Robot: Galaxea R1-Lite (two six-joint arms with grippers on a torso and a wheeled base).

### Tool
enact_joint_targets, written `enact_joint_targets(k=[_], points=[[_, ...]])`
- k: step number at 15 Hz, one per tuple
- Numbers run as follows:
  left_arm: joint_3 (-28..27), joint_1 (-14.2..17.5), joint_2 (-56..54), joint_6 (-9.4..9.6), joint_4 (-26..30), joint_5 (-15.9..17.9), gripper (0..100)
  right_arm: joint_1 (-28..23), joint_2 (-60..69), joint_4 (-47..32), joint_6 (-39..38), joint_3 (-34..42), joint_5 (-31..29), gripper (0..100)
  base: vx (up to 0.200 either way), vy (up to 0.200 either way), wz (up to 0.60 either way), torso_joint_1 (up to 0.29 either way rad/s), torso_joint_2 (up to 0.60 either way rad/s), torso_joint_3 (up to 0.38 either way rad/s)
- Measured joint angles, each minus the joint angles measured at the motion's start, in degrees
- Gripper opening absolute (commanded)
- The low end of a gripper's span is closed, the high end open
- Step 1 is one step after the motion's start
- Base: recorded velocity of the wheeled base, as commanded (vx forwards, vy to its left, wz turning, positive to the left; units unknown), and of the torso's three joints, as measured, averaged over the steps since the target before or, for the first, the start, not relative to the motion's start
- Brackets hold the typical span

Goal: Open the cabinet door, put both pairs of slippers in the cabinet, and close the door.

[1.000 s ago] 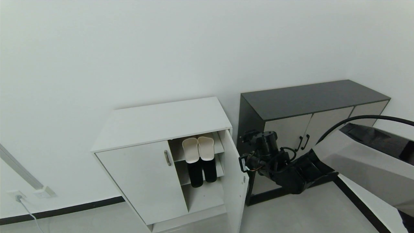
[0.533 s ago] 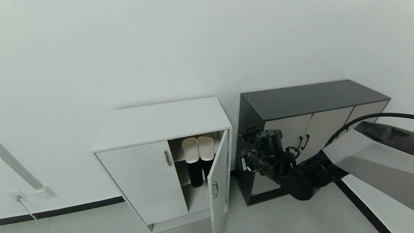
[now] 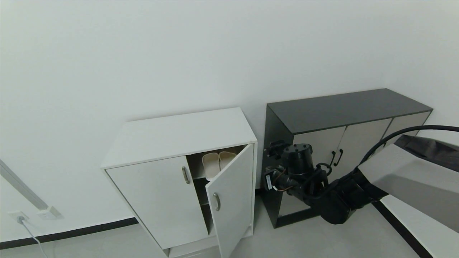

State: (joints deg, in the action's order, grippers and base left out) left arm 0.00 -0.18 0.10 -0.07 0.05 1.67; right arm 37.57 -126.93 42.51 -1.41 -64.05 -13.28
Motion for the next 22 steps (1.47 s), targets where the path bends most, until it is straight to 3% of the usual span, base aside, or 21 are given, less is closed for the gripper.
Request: enact_joint_targets(k=[4,13,19,22], points=[[0.00,-0.06,0.00,0.00,0.05,-0.01,0,0.29,0.06,0.88,0.02,0.57,1.24,0,0.000,0.000,0.60,0.002,0.00,0.002],[0.00,0.02,0.00,0.05,-0.02,-0.01,0,-0.15,0.41,6.31,1.21,4.22,1.16,0,0.000,0.000,0.00,0.000,0.00,0.000],[0.00,0.00,0.00,0.07,0.00,-0.01,0,0.84,7.45,6.34,1.26,16.73,2.47,0,0.000,0.000,0.00,0.000,0.00,0.000],[0.00,0.00,0.00,0.15,0.00,-0.01,0,2.54,11.82,7.91,0.93,25.30,3.21,0,0.200,0.000,0.00,-0.002,0.00,0.002]])
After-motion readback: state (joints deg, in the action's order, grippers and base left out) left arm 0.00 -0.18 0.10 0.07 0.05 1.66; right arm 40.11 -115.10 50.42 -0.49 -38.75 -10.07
